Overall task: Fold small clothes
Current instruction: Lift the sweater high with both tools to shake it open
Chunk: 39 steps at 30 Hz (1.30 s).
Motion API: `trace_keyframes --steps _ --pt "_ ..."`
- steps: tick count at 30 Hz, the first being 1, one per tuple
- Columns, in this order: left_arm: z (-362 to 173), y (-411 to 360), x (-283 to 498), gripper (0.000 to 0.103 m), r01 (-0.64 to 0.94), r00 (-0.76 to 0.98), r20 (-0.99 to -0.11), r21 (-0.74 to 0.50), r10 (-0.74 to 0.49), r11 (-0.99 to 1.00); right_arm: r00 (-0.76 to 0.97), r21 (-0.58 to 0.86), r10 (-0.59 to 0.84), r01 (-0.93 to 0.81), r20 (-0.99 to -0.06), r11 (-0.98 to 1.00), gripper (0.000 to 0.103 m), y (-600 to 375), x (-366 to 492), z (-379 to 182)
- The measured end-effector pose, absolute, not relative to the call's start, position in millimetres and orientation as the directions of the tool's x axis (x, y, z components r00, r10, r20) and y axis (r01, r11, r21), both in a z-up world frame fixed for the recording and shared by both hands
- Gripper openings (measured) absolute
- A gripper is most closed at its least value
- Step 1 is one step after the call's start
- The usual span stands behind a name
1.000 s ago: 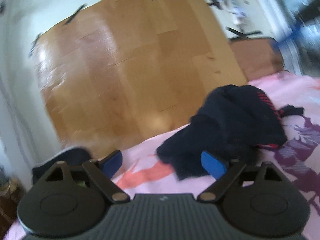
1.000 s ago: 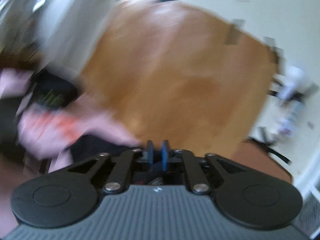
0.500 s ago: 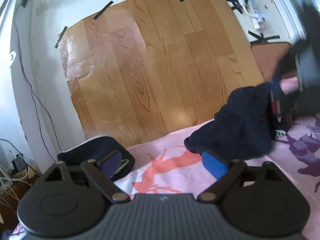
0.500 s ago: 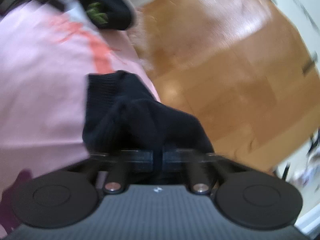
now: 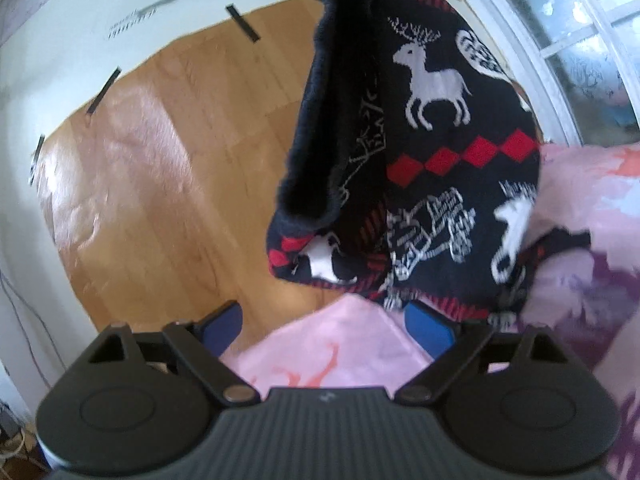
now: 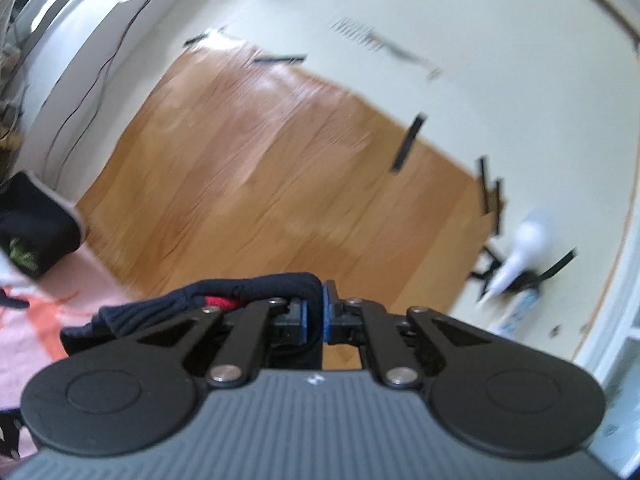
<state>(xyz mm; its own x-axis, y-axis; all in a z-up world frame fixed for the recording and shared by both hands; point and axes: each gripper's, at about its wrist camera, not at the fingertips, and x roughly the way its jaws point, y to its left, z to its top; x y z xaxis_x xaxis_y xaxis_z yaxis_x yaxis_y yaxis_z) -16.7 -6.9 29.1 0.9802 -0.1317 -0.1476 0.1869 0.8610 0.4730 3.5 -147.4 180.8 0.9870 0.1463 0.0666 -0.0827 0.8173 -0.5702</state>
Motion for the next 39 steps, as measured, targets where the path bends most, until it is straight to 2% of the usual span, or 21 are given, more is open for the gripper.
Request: trace_keyframes --steps 4,9,13,14,15,16,17,18,23,28,31,34,39 --pt "45 -24 -15 0.101 0.181 0.983 -0.060 0.491 -0.175 0.852 0.987 -0.578 0.120 -0.040 0.102 0.815 0.008 -157 -6 191" --pt "52 -41 6 0.101 0.183 0.980 -0.041 0.555 -0.192 0.811 0.989 -0.570 0.064 0.024 0.133 0.822 0.008 -178 -16 192" --pt "62 -49 21 0.096 0.195 0.977 -0.038 0.562 -0.210 0.804 0.989 -0.561 0.021 0.066 0.147 0.825 0.008 -195 -30 189" --pt "65 -51 23 0.090 0.213 0.973 -0.049 0.556 -0.224 0.803 0.988 -0.554 0.009 0.077 0.151 0.829 0.008 -200 -33 189" --pt "66 -53 25 0.068 0.241 0.967 -0.069 0.549 -0.244 0.800 0.988 -0.550 0.001 0.085 0.155 0.831 0.008 -203 -36 189" --pt "69 -57 28 0.038 0.278 0.958 -0.100 0.538 -0.267 0.796 0.987 -0.546 -0.008 0.095 0.159 0.833 0.008 -207 -38 189" --pt "72 -59 29 0.024 0.306 0.951 -0.124 0.523 -0.284 0.796 0.987 -0.541 -0.017 0.104 0.162 0.834 0.008 -211 -40 189" --pt "76 -60 30 0.006 0.336 0.941 -0.144 0.491 -0.305 0.804 0.986 -0.534 -0.025 0.110 0.164 0.838 0.008 -214 -41 190" --pt "129 -33 23 0.005 0.333 0.942 -0.065 0.287 -0.329 0.898 0.977 -0.489 -0.046 0.145 0.210 0.860 0.008 -229 -47 201" --pt "212 6 -11 0.005 0.267 0.947 0.143 0.152 -0.289 0.952 0.956 -0.402 -0.022 0.143 0.291 0.904 0.008 -240 -60 235" --pt "257 20 -38 0.006 0.261 0.924 0.256 0.122 -0.284 0.958 0.941 -0.359 0.007 0.123 0.339 0.925 0.008 -243 -69 261" --pt "300 27 -63 0.006 0.228 0.892 0.367 0.142 -0.265 0.963 0.922 -0.327 0.036 0.100 0.384 0.940 0.008 -245 -80 288" --pt "342 30 -87 0.007 0.223 0.867 0.414 0.176 -0.278 0.959 0.899 -0.292 0.068 0.069 0.432 0.954 0.008 -250 -92 324"
